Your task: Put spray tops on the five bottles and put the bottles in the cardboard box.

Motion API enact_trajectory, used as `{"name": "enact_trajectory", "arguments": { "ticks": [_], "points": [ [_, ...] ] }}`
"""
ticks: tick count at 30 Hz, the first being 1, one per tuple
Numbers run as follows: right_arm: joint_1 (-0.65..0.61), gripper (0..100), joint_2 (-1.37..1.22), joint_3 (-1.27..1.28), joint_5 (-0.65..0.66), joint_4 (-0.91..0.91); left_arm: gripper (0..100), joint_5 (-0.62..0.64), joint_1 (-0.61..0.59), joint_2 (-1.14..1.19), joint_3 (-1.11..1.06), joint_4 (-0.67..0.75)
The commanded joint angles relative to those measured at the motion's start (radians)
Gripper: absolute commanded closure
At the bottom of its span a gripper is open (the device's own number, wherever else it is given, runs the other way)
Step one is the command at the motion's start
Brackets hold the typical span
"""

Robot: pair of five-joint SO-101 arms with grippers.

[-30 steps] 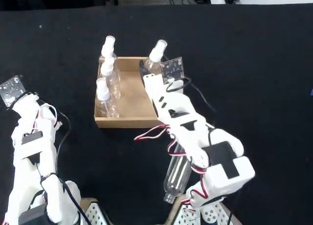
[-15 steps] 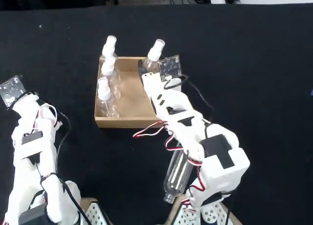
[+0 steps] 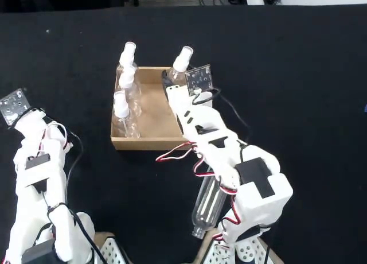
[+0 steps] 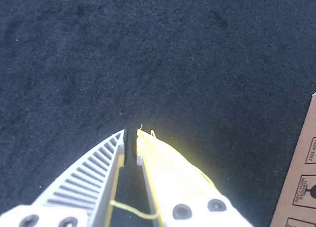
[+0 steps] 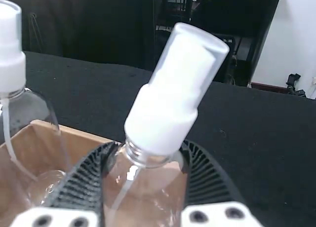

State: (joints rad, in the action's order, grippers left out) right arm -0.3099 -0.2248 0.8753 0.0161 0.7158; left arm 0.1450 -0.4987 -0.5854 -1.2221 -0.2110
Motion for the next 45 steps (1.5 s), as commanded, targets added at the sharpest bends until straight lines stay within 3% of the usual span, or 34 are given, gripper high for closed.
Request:
{"name": "enact_trajectory", "arguments": {
  "ticks": [1,6,35,42,45],
  "points": [
    [-0.028,93.0,0.008,-0.051,-0.002,0.026,97,0.002,0.008,-0.035,0.007,0.017],
    [-0.028,80.0,0.008,-0.041,-0.003,0.025,97,0.002,0.008,-0.035,0.007,0.017],
    [-0.071,82.7,0.012,-0.008,0.002,0.026,97,0.002,0.008,-0.035,0.005,0.017],
    [-0.072,71.9,0.018,0.018,0.002,0.026,97,0.002,0.008,-0.035,0.007,0.017],
    [-0.072,72.7,0.018,0.018,0.002,0.026,97,0.002,0.008,-0.035,0.007,0.017]
  ]
}}
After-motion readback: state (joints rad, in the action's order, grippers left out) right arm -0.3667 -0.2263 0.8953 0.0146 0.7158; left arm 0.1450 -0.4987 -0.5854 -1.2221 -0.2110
